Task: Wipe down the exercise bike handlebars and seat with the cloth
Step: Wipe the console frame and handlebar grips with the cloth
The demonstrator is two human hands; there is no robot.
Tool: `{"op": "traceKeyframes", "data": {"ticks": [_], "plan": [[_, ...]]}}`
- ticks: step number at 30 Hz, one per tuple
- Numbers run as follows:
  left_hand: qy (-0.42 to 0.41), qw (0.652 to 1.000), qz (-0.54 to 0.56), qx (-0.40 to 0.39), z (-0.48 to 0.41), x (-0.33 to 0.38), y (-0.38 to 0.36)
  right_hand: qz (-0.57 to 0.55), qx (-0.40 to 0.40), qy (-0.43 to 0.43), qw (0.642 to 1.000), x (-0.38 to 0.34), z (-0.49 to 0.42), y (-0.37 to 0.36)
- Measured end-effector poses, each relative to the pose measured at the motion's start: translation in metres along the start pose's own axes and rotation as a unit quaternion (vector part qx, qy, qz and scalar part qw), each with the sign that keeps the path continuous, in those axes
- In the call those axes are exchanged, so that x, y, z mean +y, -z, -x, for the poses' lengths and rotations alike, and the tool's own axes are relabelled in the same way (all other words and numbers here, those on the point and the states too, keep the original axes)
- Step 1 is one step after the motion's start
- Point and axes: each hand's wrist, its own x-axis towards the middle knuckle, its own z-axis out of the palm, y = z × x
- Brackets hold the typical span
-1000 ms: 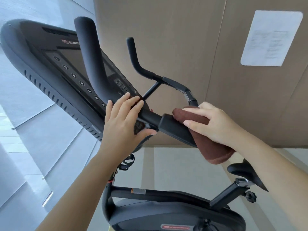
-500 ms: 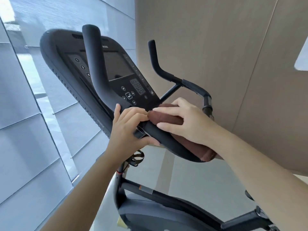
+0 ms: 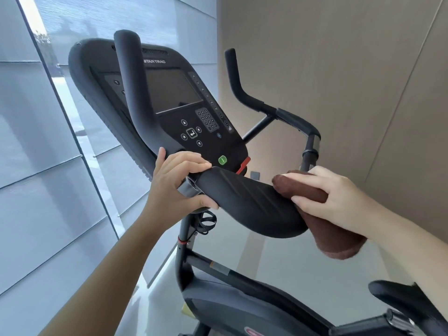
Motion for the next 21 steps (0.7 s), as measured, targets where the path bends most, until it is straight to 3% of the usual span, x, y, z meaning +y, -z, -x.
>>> {"op": "traceKeyframes", "data": {"ticks": [7,12,21], "plan": [[-0.026,0.999,-0.011,-0.024,-0.002,-0.001,0.005,-0.042,0.055,-0.014,0.998,-0.044,-0.029,-0.005],[-0.039,0.998,-0.041,-0.014,0.004,-0.007,-0.001,0.008,-0.017,0.019,1.000,-0.077,-0.055,-0.033],[-0.022,0.993,-0.101,-0.053,0.001,0.003,0.006,0.007,-0.011,0.021,1.000,-0.052,-0.034,-0.021]]}}
